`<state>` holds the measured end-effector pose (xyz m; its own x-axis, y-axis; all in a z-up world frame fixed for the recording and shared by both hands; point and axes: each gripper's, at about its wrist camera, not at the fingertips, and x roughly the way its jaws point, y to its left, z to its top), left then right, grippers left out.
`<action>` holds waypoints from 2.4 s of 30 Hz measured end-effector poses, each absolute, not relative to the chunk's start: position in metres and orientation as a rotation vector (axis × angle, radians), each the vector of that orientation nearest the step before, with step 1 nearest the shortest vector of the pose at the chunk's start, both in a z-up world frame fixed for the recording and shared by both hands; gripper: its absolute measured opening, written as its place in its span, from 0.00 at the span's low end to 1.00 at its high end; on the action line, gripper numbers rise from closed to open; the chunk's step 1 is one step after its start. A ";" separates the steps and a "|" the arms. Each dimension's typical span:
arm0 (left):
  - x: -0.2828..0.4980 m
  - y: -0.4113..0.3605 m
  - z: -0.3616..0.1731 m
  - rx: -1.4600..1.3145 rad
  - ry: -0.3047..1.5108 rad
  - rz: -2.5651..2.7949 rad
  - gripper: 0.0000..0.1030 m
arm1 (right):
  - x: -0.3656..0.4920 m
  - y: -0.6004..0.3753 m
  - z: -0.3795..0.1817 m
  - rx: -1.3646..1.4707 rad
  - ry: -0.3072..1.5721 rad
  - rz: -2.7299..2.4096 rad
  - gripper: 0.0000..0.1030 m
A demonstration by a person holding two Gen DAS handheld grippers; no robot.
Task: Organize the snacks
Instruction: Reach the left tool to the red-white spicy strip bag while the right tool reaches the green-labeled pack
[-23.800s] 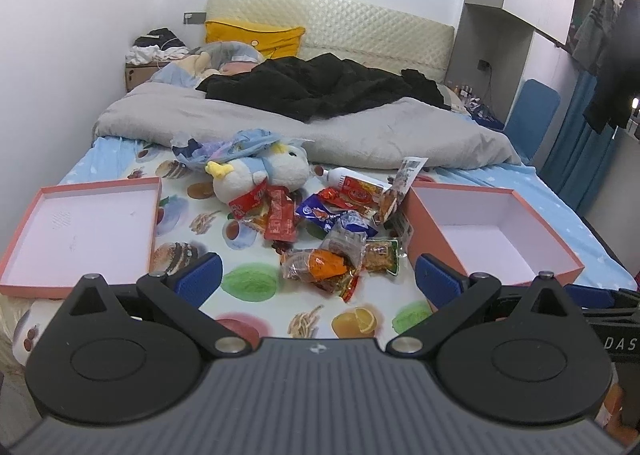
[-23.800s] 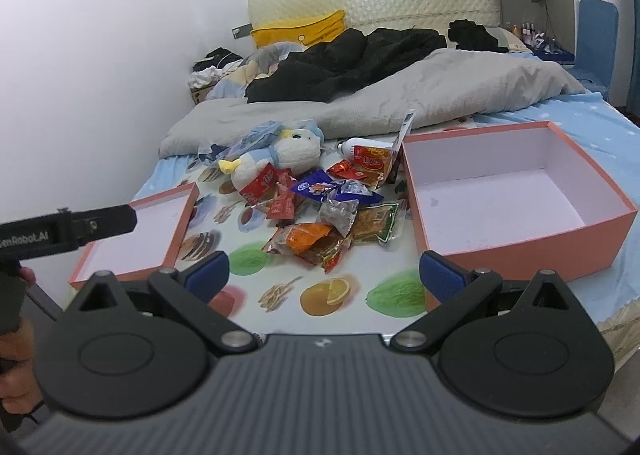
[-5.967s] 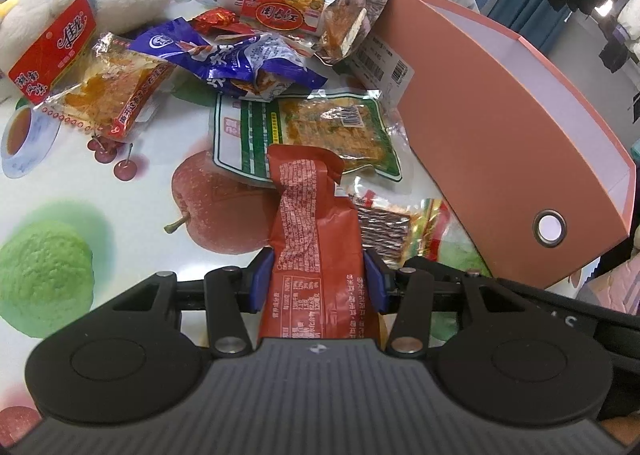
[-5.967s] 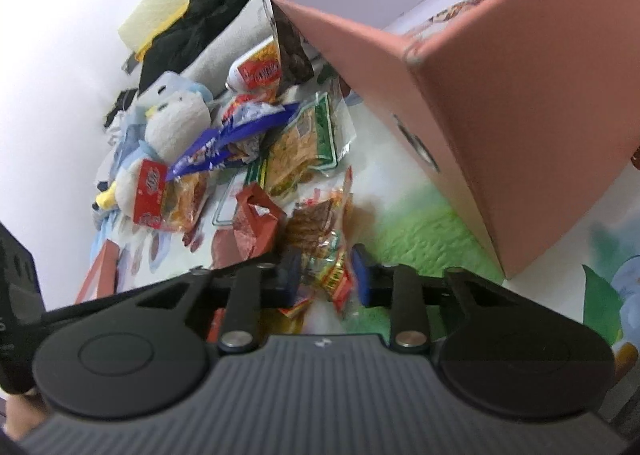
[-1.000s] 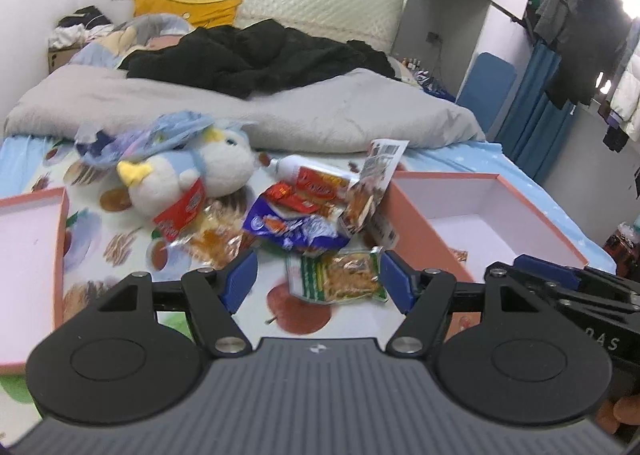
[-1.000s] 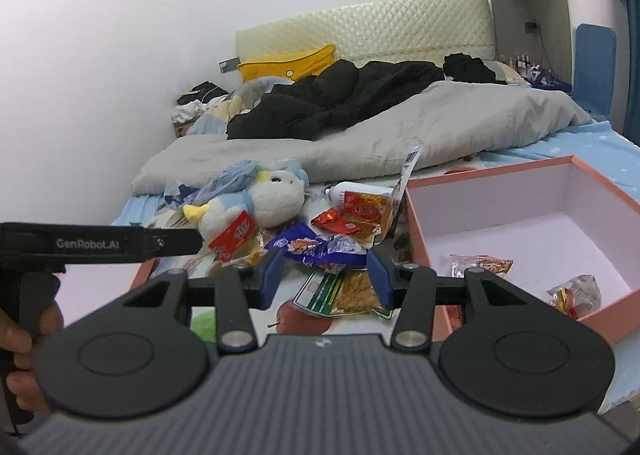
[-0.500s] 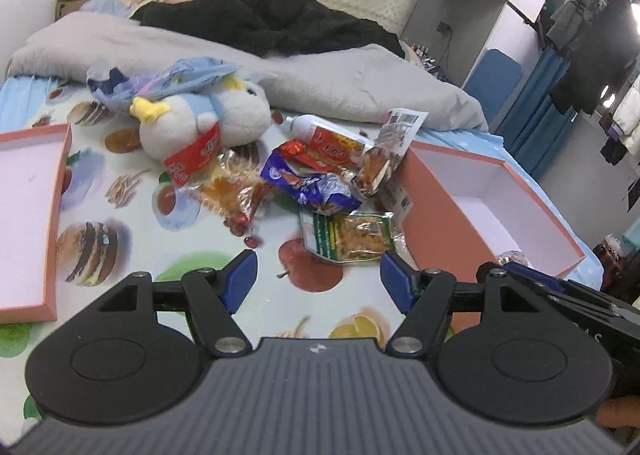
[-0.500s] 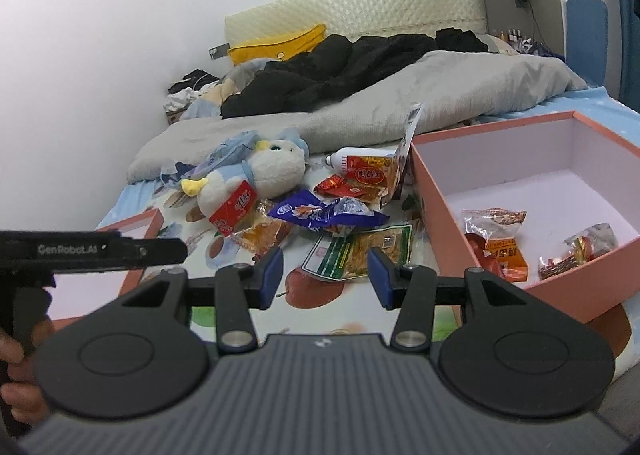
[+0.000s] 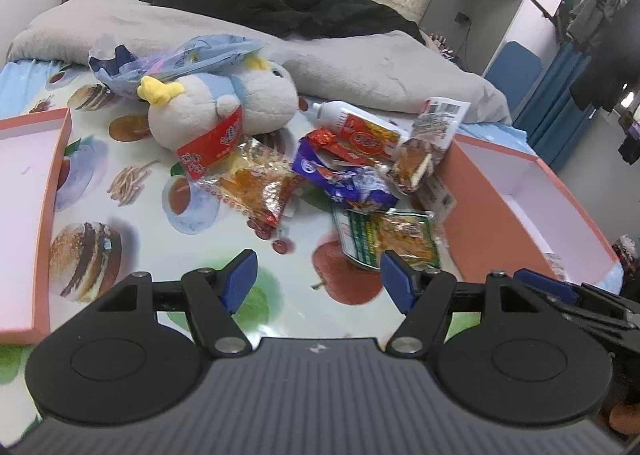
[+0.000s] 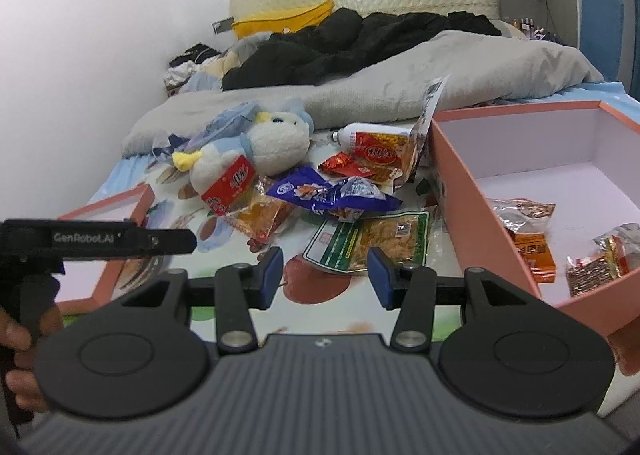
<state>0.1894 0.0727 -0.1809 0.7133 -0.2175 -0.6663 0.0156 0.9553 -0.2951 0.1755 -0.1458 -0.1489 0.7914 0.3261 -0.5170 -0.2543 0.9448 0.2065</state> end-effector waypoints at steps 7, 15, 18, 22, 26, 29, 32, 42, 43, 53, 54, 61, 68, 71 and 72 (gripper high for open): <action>0.225 0.086 -0.212 -0.263 0.800 -0.089 0.71 | 0.209 -0.132 -0.170 0.105 0.614 0.356 0.70; 0.269 0.102 -0.244 -0.260 0.802 -0.037 0.74 | 0.257 -0.114 -0.192 -0.011 0.617 0.346 0.74; 0.286 0.106 -0.253 -0.268 0.795 -0.027 0.82 | 0.273 -0.109 -0.200 -0.050 0.623 0.332 0.74; 0.306 0.110 -0.267 -0.288 0.810 -0.008 0.85 | 0.290 -0.110 -0.212 -0.081 0.652 0.276 0.74; 0.325 0.112 -0.280 -0.310 0.820 -0.004 0.90 | 0.301 -0.114 -0.224 -0.053 0.702 0.233 0.75; 0.336 0.111 -0.287 -0.310 0.819 -0.011 0.93 | 0.301 -0.112 -0.233 -0.036 0.715 0.208 0.81; 0.347 0.106 -0.291 -0.280 0.822 -0.016 0.93 | 0.296 -0.108 -0.236 -0.035 0.691 0.162 0.81; 0.349 0.086 -0.281 -0.095 0.757 -0.095 0.92 | 0.302 -0.101 -0.244 -0.094 0.673 0.040 0.81; 0.350 0.085 -0.281 -0.081 0.756 -0.111 0.92 | 0.304 -0.102 -0.247 -0.086 0.689 0.028 0.81; 0.363 0.061 -0.291 0.080 0.766 -0.223 0.92 | 0.317 -0.113 -0.257 -0.024 0.750 0.074 0.89; 0.366 0.060 -0.294 0.090 0.778 -0.230 0.92 | 0.317 -0.113 -0.257 -0.022 0.753 0.083 0.90; 0.376 0.051 -0.309 0.133 0.799 -0.206 0.92 | 0.315 -0.119 -0.254 -0.017 0.755 0.126 0.75; 0.381 0.057 -0.305 0.118 0.804 -0.174 0.81 | 0.309 -0.122 -0.251 -0.025 0.736 0.144 0.62; 0.383 0.062 -0.302 0.128 0.823 -0.201 0.76 | 0.307 -0.124 -0.248 -0.022 0.740 0.161 0.57; 0.384 0.062 -0.301 0.131 0.829 -0.203 0.73 | 0.306 -0.125 -0.248 -0.022 0.742 0.164 0.54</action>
